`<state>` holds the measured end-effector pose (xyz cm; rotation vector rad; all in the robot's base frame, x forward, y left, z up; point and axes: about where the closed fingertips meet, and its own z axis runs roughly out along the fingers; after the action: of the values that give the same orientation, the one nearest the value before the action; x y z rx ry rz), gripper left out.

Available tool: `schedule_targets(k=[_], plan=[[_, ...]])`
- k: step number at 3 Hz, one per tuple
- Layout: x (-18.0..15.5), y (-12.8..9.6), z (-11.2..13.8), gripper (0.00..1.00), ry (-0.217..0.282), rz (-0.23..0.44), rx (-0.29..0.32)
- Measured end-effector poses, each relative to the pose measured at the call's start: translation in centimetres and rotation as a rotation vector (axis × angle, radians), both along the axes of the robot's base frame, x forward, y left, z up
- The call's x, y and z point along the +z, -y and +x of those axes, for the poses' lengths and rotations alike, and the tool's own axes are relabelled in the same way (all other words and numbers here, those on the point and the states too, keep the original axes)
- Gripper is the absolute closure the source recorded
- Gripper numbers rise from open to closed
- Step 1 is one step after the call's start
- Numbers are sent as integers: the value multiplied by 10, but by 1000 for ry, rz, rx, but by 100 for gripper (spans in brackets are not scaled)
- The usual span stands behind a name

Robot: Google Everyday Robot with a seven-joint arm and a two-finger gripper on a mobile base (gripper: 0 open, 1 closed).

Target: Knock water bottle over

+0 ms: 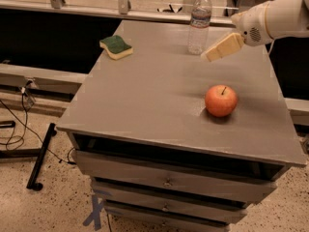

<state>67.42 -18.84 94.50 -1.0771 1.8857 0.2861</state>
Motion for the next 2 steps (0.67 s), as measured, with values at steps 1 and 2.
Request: schedule_targets(k=[1,2], plan=[[0,0,0,0,-1,0,1],[1,-6,2,0,31,17,7]])
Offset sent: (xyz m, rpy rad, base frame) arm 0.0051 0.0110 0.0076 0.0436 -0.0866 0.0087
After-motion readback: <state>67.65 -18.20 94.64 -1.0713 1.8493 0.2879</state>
